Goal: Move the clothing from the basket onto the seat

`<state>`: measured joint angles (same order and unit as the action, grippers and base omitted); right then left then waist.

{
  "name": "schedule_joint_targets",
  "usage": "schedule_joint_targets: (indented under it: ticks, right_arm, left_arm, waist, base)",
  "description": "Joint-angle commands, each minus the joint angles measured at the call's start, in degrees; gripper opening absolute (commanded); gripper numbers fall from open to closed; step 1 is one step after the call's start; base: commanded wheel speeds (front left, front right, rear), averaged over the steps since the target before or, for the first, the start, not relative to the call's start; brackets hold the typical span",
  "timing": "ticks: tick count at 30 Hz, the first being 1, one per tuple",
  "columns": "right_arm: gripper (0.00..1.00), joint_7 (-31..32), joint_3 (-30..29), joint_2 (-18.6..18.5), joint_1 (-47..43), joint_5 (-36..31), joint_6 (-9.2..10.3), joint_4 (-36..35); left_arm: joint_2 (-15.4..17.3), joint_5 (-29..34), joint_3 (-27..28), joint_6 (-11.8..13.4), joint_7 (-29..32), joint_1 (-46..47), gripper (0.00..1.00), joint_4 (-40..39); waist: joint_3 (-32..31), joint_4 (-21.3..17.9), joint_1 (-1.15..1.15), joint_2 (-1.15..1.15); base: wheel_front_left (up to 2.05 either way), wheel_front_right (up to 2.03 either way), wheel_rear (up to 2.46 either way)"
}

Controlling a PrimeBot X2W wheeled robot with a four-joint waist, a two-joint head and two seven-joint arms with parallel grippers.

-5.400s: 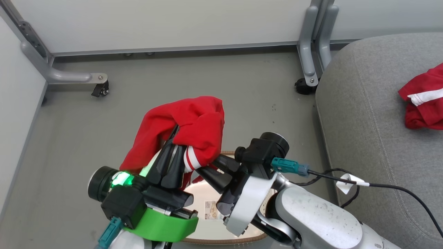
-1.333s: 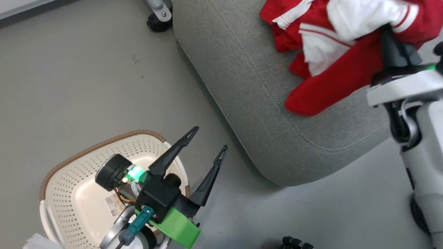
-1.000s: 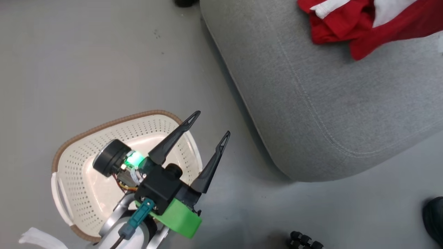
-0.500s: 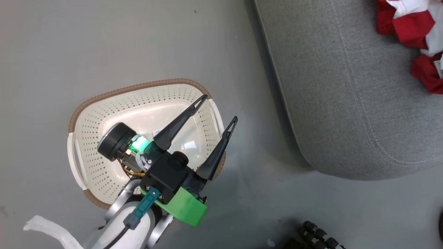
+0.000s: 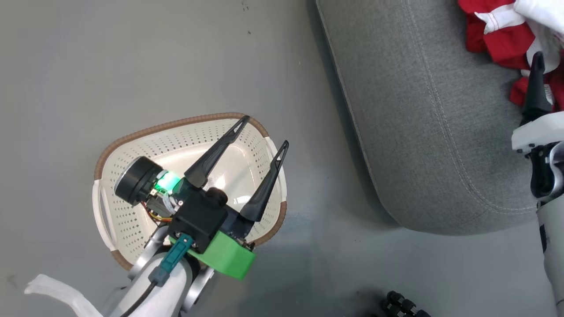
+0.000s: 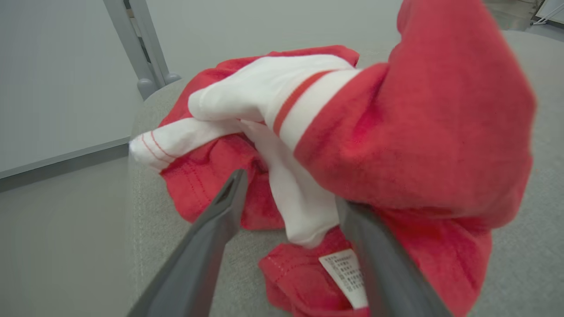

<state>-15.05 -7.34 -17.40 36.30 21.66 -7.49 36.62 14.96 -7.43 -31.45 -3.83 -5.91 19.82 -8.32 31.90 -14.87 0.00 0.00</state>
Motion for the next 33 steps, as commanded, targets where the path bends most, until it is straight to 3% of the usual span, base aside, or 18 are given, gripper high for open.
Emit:
schedule_joint_targets:
  ticks: [1, 12, 21, 33]
  right_arm:
    - [1.00, -0.17, -0.55, 0.67, -1.88, -0.86, 0.00, -1.44]
    - [1.00, -0.18, -0.34, 7.50, -13.90, -7.10, 0.00, -16.69]
    - [1.00, -0.17, 2.83, 10.06, -22.45, -10.88, 0.00, -27.26]
    - [1.00, 4.75, 6.74, 12.14, -30.88, -14.05, 0.00, -37.84]
  left_arm:
    - [-0.18, -0.54, 0.51, 0.63, -0.76, -0.91, 1.00, 0.36]
    - [-1.51, -4.06, 5.50, 5.44, -6.99, -4.78, 1.00, 3.79]
    - [-2.74, -7.47, 12.25, 9.35, -9.16, -8.39, 1.00, 7.05]
    - [-4.34, -8.25, 21.37, 10.48, -9.29, -14.72, 1.00, 10.95]
  waist:
    - [-2.05, 0.13, 0.00, 0.00]
    - [-9.37, 3.88, 0.00, 0.00]
    - [-14.69, 8.56, 0.00, 0.00]
    - [-20.27, 12.73, 0.00, 0.00]
  base:
    - [0.00, 0.00, 0.00]
    - [0.00, 0.00, 0.00]
    - [0.00, 0.00, 0.00]
    - [0.00, 0.00, 0.00]
